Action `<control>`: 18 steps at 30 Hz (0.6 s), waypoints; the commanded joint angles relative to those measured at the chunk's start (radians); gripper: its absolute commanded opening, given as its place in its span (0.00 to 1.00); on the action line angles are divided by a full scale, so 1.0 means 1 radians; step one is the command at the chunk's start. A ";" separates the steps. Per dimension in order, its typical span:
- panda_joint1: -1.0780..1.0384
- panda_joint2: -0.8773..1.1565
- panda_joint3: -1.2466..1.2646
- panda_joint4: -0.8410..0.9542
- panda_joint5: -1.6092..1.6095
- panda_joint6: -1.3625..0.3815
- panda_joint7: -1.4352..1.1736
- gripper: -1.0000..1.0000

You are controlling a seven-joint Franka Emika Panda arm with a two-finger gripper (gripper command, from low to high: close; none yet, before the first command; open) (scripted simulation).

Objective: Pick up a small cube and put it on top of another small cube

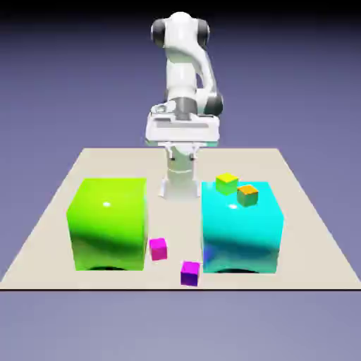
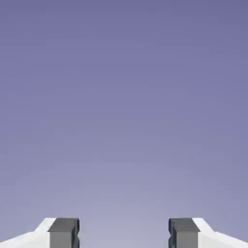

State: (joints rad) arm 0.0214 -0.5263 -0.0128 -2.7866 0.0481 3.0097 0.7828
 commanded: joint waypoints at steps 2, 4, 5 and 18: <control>0.016 0.073 -0.021 0.039 0.080 -0.045 0.069 0.50; 0.031 0.145 -0.043 0.078 0.160 -0.090 0.139 0.50; 0.039 0.181 -0.053 0.097 0.199 -0.113 0.173 0.50; 0.140 0.652 -0.192 0.350 0.718 -0.407 0.624 0.50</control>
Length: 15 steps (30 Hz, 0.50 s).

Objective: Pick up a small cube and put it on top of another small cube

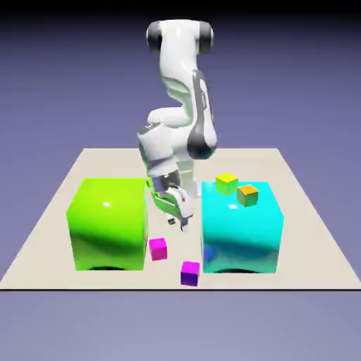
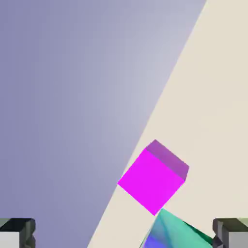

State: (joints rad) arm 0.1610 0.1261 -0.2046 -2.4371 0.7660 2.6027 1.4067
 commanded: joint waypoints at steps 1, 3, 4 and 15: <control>0.008 0.036 -0.011 0.019 0.040 -0.023 0.035 0.50; 0.023 0.109 -0.032 0.058 0.120 -0.068 0.104 0.50; 0.031 0.145 -0.043 0.078 0.160 -0.090 0.139 0.50; 0.037 0.405 0.011 0.199 0.419 -0.075 0.103 0.00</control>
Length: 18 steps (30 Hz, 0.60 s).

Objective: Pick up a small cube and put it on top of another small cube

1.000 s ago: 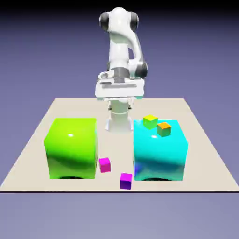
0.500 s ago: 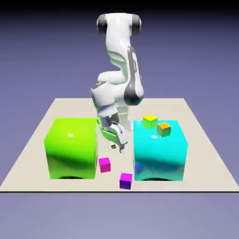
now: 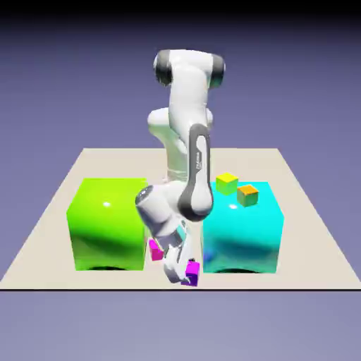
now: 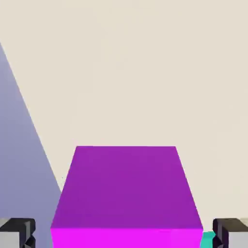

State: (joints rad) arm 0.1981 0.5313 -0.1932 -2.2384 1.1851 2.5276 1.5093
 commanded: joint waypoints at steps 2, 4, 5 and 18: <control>0.005 -0.072 -0.033 -0.031 -0.069 -0.029 0.050 0.00; 0.010 -0.145 -0.066 -0.062 -0.137 -0.058 0.099 0.00; 0.006 -0.181 -0.085 -0.068 -0.169 -0.075 0.111 0.00; -0.226 -0.546 0.198 -0.091 -0.309 -0.354 -0.388 0.00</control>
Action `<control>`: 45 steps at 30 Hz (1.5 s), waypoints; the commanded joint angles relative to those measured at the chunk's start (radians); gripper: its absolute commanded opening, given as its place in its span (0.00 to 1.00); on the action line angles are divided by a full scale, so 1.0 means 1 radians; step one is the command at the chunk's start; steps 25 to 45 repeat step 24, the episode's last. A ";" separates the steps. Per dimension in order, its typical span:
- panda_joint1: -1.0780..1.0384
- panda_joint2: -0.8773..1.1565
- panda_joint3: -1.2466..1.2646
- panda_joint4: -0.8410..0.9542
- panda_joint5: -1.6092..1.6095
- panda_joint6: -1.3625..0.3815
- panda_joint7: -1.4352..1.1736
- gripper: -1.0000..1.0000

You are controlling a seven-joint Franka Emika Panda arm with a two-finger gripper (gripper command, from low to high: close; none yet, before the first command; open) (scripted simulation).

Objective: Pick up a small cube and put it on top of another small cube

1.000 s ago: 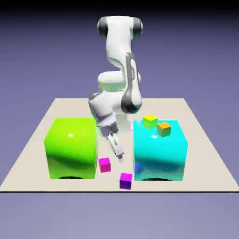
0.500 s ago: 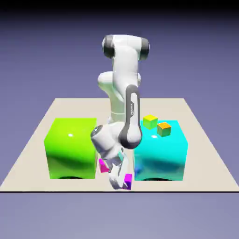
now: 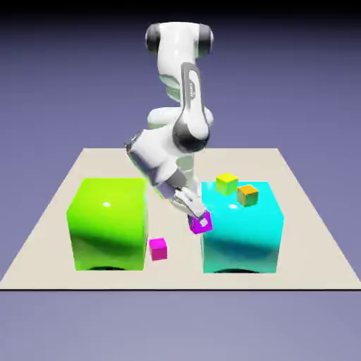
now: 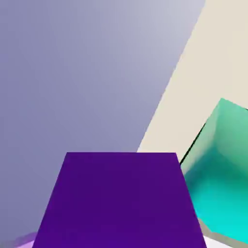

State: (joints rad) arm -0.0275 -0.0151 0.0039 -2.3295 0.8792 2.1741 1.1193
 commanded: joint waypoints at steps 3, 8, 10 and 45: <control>-0.026 -0.073 0.073 0.004 -0.115 -0.131 0.039 0.00; -0.070 -0.195 0.192 0.010 -0.300 -0.348 0.101 0.00; -0.087 -0.244 0.240 0.012 -0.374 -0.435 0.126 0.00; -0.085 -0.303 0.337 -0.104 -0.475 -0.449 0.197 1.00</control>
